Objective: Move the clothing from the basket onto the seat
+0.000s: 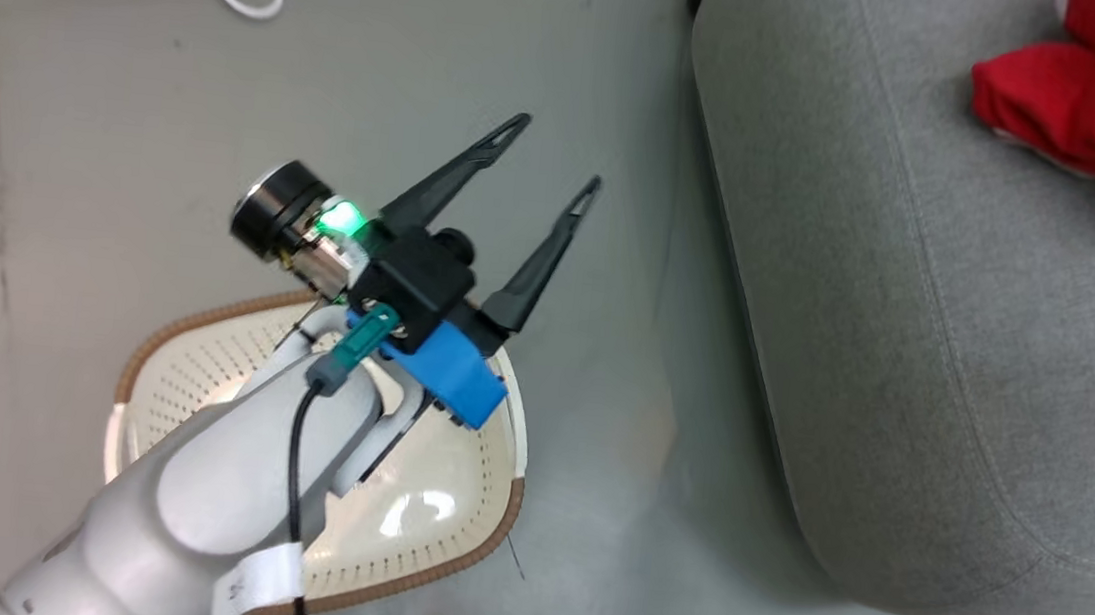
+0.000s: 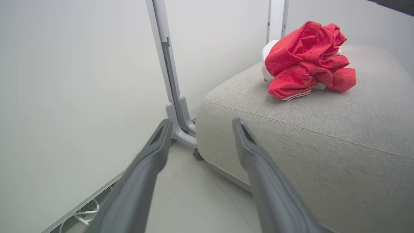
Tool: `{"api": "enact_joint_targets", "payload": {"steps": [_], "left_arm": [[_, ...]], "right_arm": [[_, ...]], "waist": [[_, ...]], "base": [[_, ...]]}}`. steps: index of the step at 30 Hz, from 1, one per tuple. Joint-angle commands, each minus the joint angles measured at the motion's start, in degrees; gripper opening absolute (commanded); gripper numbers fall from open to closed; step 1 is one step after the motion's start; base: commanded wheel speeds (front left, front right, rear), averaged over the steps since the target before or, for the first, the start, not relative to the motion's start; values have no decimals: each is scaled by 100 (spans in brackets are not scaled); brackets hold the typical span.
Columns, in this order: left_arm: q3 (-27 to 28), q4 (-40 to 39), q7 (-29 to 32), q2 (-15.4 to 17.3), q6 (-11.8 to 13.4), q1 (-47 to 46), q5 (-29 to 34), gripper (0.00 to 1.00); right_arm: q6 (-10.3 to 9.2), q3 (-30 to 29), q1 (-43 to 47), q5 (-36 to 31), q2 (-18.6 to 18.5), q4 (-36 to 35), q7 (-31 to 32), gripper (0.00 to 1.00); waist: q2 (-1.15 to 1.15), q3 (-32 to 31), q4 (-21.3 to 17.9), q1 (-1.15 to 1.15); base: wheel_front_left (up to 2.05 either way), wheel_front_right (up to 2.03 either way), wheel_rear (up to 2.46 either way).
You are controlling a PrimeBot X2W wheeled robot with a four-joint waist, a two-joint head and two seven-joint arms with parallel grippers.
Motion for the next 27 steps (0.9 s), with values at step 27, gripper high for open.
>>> {"api": "enact_joint_targets", "payload": {"steps": [27], "left_arm": [[3303, -655, -22, -382, -158, 2644, 733, 100]], "right_arm": [[1, 2073, 1376, 403, 672, -139, -2, 100]], "waist": [[0, -1809, 1109, 0]], "base": [[0, 0, 0]]}}
